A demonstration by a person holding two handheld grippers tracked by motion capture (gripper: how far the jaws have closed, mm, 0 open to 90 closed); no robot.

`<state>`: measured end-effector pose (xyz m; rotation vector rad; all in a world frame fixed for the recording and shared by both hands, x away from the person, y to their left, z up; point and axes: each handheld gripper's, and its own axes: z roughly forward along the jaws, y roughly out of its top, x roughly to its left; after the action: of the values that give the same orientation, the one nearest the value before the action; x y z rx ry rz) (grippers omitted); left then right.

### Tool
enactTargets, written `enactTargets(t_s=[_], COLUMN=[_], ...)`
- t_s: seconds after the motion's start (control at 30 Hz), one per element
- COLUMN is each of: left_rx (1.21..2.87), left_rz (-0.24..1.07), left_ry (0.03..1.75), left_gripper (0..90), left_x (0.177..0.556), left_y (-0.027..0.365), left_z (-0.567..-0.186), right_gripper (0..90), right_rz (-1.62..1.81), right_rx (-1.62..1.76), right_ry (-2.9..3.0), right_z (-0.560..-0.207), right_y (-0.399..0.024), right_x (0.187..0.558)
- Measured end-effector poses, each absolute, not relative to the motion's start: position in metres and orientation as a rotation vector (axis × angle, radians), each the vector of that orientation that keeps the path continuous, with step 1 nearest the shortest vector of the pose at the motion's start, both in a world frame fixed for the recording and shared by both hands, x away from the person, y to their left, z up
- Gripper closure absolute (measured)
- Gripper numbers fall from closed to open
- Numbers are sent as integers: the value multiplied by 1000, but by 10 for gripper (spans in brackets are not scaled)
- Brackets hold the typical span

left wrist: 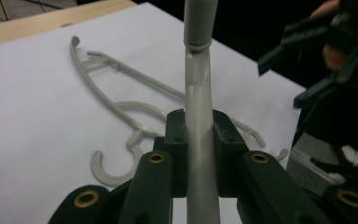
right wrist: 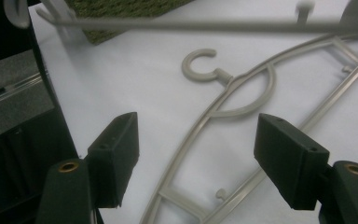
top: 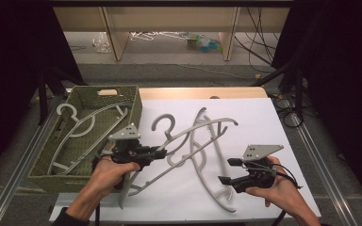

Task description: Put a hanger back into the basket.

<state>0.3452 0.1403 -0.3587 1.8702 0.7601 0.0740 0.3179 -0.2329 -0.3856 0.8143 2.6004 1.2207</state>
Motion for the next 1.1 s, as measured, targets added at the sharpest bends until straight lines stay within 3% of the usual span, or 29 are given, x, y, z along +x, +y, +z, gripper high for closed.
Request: enactTargets(t_s=[0.53,1.1], left_rx=[1744,1659], left_rz=[201,328], left_ry=[901,1109], left_gripper=[784,786], left_x=[353,397], left_y=[227,303], left_z=[-298,-294], right_gripper=[313,302], right_rz=[1205,1186], right_rx=[848,850], right_ry=[2653,2688], right_z=[-405,-415], right_y=[-232,-231], right_x=[315,317])
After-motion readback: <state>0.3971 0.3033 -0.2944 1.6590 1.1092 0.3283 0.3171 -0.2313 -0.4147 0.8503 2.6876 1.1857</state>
